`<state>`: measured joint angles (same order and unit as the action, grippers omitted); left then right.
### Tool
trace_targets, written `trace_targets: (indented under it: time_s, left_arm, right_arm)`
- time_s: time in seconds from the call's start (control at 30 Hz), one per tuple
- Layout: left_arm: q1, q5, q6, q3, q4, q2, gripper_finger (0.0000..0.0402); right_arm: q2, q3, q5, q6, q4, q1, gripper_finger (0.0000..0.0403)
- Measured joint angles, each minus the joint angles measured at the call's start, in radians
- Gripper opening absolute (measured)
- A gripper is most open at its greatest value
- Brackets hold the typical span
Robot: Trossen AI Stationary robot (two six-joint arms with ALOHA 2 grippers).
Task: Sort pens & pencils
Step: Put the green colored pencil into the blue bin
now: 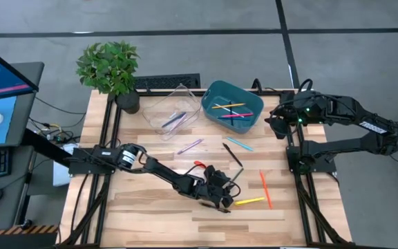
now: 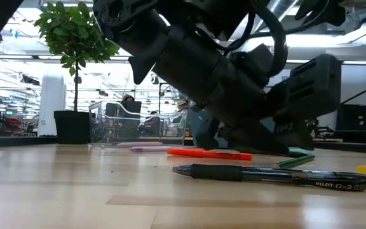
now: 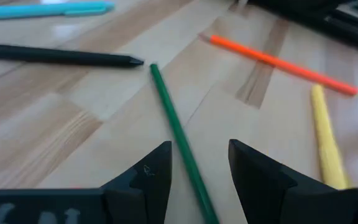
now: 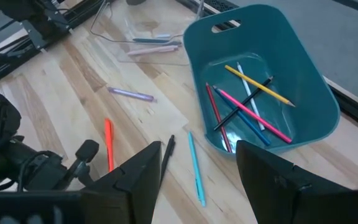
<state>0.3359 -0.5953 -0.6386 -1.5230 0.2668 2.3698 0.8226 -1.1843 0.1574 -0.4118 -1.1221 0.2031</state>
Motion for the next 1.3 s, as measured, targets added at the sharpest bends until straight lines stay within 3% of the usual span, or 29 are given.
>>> trace_targets:
  time_s: [0.33,0.6,1.03,1.17,1.3]
  left_arm:
    - [0.01,0.028,-0.038,-0.004,-0.079,0.018,0.0133]
    - [-0.001,0.094,-0.152,-0.006,-0.202,0.012,0.0014]
    - [0.002,0.179,-0.211,-0.061,-0.252,-0.04,0.0008]
    - [0.002,0.16,-0.188,-0.066,-0.24,-0.122,0.0004]
    - [-0.007,0.074,-0.126,-0.068,-0.263,-0.202,0.0007]
  right_arm:
    - [0.0,0.0,-0.003,-0.018,0.0,0.0,0.0228]
    - [0.0,0.0,-0.003,-0.022,0.0,0.0,0.0227]
    - [0.0,0.0,-0.003,-0.029,0.009,0.0,0.0227]
    - [0.0,0.0,-0.003,-0.028,0.011,0.0,0.0227]
    - [-0.001,0.0,-0.003,-0.026,0.011,0.0,0.0227]
